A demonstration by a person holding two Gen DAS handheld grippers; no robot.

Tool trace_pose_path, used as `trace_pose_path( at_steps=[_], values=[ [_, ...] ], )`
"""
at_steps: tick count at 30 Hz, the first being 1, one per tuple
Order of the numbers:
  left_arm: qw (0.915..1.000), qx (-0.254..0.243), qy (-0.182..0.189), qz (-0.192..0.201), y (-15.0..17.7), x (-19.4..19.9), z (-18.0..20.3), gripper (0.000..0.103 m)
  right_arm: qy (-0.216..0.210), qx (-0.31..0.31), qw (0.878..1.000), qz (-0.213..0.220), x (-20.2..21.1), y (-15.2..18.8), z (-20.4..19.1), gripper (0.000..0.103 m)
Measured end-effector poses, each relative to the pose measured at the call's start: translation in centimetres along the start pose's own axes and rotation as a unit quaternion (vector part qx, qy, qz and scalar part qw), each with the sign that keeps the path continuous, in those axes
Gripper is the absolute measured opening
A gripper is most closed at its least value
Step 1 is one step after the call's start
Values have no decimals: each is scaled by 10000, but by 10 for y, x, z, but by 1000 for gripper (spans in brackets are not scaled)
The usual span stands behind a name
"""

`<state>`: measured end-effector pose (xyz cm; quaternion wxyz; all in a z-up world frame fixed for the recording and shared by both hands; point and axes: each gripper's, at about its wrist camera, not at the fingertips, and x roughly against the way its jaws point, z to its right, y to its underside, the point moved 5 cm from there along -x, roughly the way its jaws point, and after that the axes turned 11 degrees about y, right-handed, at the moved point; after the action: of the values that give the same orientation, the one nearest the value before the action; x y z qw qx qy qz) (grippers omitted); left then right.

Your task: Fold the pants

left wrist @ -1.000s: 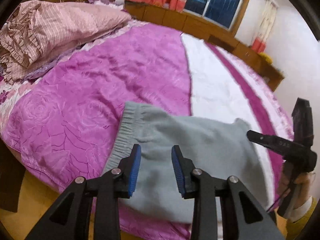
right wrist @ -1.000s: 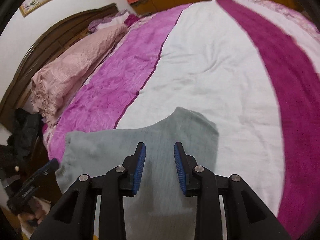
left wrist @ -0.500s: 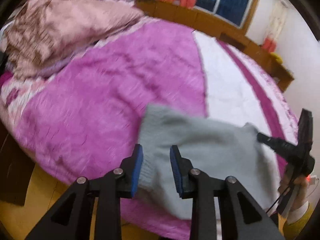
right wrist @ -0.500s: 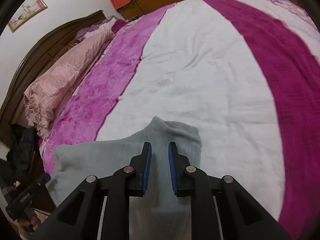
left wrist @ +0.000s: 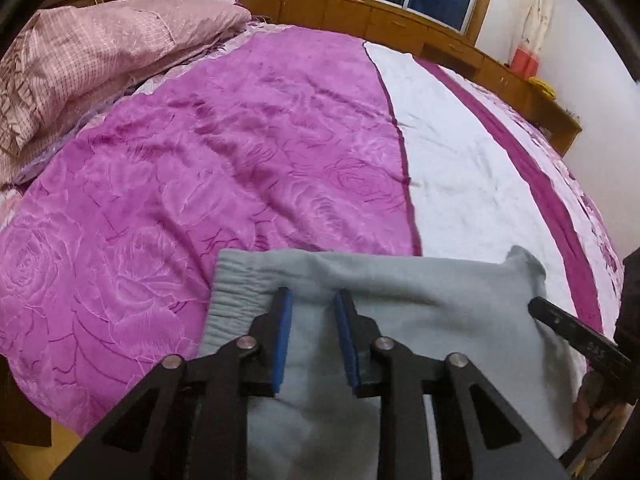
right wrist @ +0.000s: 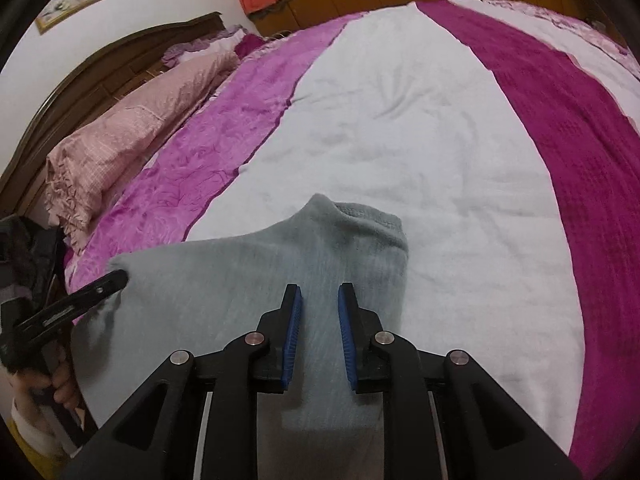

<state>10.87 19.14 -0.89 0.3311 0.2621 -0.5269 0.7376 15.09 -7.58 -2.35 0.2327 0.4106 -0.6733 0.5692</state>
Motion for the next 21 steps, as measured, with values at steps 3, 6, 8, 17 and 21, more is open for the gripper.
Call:
trace_pose_path(
  at_steps=[3,6,8,17,21],
  values=[
    [9999,-129,-4,61,2,1,1,22,-24,5,10000,-21,1,-1,0,12],
    [9999,-118,-31,9,1,10,4,22,-189,-65,9997,-136,4,-3,0,18],
    [10000,-75,30,3,1,21,7,22,-319,-60,9991,-279,10,-4,0,21],
    [9997,-137,97,-150,41,72,21,23,-367,290,9978,-470,64,22,-6,26],
    [9992,-244,41,-302,61,72,20,24,-347,348,9971,-573,83,49,-4,26]
  ],
)
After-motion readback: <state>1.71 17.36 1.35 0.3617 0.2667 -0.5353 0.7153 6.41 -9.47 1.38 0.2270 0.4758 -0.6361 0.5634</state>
